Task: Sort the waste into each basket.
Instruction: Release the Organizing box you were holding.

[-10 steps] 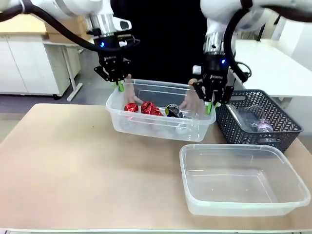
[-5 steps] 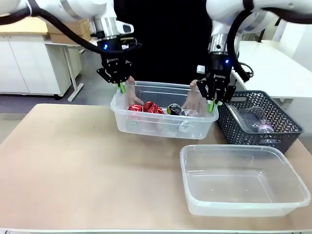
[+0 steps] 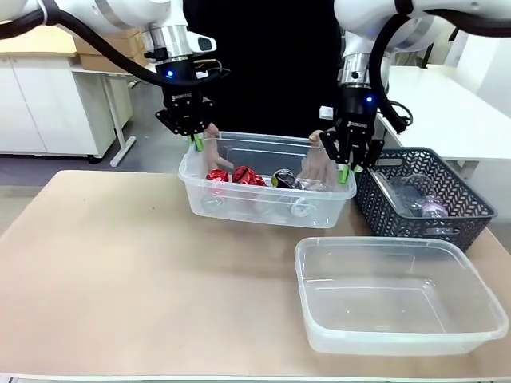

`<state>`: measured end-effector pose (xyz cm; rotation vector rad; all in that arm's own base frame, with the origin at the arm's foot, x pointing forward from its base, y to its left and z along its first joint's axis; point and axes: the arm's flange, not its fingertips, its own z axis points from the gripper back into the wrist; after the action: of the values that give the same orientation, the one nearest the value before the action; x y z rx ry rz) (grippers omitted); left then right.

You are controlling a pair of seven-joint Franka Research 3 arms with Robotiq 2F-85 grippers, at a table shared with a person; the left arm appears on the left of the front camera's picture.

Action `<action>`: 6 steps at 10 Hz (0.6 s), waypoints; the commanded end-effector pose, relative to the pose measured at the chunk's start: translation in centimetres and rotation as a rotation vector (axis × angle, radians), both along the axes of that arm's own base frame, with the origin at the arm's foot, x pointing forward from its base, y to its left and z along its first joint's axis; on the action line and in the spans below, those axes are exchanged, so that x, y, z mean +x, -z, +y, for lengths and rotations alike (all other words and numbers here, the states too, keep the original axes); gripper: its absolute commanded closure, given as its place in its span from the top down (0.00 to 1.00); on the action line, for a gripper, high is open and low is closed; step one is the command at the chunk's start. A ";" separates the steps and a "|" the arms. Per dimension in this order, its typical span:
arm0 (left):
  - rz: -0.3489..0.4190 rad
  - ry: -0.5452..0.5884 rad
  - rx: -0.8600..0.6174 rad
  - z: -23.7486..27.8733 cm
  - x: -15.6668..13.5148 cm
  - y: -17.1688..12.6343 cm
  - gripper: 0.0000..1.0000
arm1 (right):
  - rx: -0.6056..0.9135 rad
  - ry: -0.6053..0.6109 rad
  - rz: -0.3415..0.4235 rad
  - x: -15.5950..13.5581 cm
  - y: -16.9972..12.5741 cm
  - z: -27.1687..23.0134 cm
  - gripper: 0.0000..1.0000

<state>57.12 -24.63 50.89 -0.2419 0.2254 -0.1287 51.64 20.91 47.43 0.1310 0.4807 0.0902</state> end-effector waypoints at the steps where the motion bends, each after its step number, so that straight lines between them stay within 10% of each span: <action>1: -0.013 0.004 -0.010 -0.2 -0.5 0.1 0.10 | -0.009 0.001 0.005 -0.9 -0.1 0.5 0.07; 3: -0.013 0.004 -0.010 -0.2 -0.5 0.1 0.10 | 0.000 0.000 0.001 0.0 0.0 0.0 0.07; 4: 0.000 0.000 0.000 0.0 0.0 0.0 0.55 | 0.175 0.021 -0.086 -1.6 -0.8 -2.1 0.54; 5: -0.018 0.031 -0.005 -0.2 -0.3 -0.2 0.68 | 0.192 0.122 -0.206 -2.8 -1.5 -3.8 0.61; 6: -0.030 0.027 -0.014 -0.4 -0.7 -0.6 1.00 | 0.280 0.168 -0.324 -4.0 -2.5 -4.9 1.00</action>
<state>56.92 -25.05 51.15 -0.2428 0.2199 -0.1397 51.19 17.54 50.25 0.3283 0.2884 0.0009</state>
